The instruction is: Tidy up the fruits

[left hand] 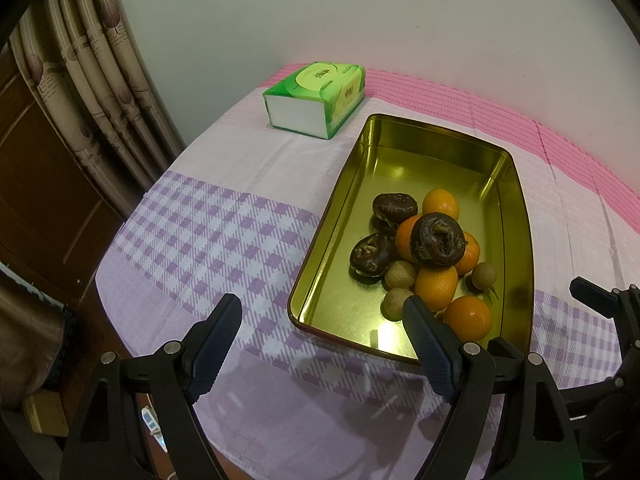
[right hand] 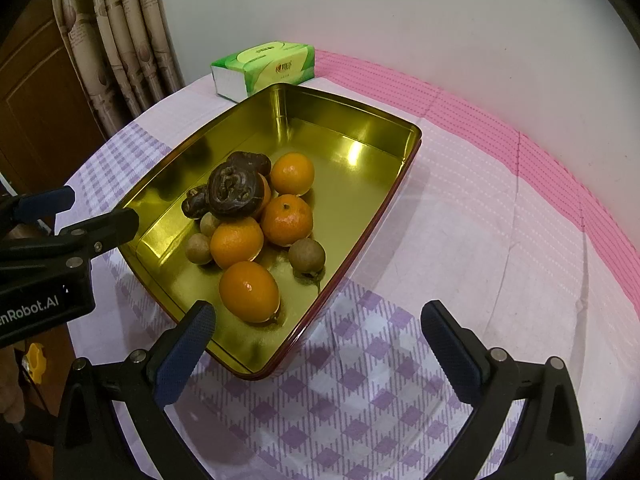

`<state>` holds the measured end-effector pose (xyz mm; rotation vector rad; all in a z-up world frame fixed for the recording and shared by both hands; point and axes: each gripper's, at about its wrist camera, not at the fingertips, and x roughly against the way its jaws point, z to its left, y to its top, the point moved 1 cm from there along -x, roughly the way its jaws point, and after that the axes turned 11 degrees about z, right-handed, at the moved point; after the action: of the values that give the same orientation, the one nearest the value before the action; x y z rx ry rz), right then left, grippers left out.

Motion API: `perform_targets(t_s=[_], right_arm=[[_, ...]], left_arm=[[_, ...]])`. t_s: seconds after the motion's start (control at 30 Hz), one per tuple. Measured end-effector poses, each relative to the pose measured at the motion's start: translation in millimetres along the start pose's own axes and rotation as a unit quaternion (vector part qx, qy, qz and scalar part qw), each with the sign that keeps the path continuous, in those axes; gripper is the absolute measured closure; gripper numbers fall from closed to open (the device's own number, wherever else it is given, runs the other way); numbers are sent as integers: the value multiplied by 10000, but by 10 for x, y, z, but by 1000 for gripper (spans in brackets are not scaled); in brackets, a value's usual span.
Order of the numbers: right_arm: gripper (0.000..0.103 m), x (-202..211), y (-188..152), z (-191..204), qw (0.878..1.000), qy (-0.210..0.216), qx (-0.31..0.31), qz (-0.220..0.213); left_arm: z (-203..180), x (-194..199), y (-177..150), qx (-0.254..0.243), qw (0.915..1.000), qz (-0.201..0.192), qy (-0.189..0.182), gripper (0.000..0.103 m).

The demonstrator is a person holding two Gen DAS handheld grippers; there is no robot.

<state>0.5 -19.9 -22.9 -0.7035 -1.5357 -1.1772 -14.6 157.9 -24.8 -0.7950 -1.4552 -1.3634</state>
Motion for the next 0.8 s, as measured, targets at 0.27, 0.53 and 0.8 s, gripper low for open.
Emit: perform_targets(t_s=[0.27,0.53,0.8], right_arm=[[1,-17,-14,20,10000,-6,15,24],[1,-21,-14,23,10000,-5,20,25],[1,-24,-14,27,10000,4,21,27]], left_arm=[[-1,-4,1,-2,10000,2,1,20],[-4,-1,-7,-17,10000,1,4,20],[-7,-3,10,-3,10000,11,6,20]])
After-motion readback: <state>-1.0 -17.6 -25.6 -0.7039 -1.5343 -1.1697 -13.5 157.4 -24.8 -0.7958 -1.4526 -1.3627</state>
